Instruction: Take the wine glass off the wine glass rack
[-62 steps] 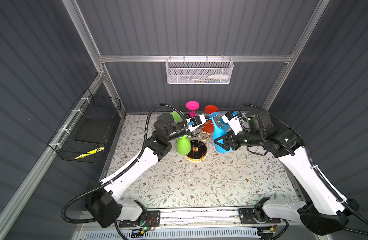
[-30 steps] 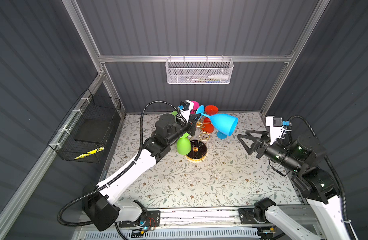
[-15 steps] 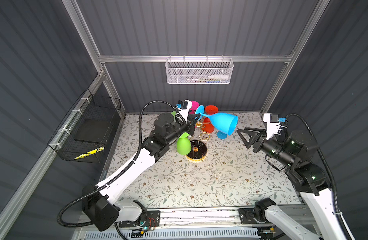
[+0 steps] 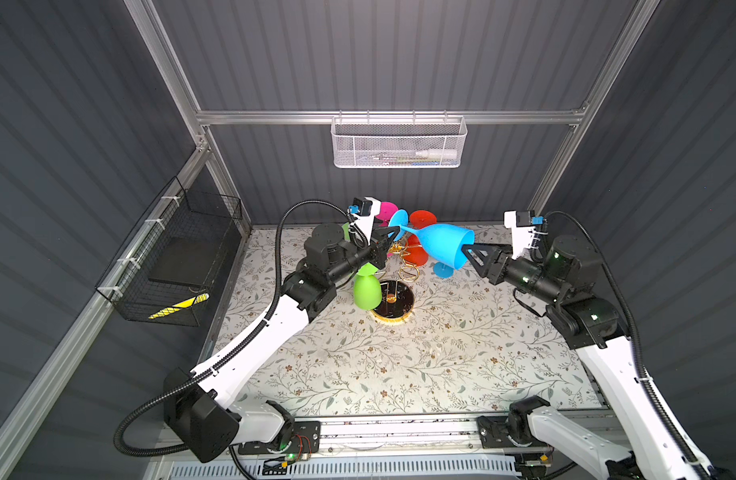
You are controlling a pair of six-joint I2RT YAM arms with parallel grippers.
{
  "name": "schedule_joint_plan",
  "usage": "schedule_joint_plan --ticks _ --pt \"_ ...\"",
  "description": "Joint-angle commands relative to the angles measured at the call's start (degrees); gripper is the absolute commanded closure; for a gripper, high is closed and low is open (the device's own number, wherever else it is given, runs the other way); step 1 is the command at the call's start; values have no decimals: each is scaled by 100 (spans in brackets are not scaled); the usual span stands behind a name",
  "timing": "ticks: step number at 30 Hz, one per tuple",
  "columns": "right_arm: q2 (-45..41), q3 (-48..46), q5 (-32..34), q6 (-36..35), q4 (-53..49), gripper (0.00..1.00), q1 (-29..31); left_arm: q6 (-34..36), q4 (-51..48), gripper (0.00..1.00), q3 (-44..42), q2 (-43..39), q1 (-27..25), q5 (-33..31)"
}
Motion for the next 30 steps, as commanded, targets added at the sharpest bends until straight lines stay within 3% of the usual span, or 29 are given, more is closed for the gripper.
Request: schedule_joint_plan --ticks 1,9,15,19,22,26,30 --pt "81 189 -341 66 325 68 -11 -90 82 100 190 -42 47 126" --pt "143 203 -500 192 398 100 -13 -76 84 100 185 36 74 94" --pt "58 252 -353 271 303 100 -10 -7 76 99 185 14 74 76" --pt "-72 358 -118 208 163 100 -19 64 -22 78 161 -55 76 -114" --pt "-179 631 232 -117 -318 100 -58 115 -82 52 100 -163 82 -437" --pt "-396 1015 791 -570 -1256 100 -222 215 67 35 -111 -421 104 -791" --pt "-601 1389 1744 -897 -2251 100 -425 512 230 27 -349 -729 133 -1308"
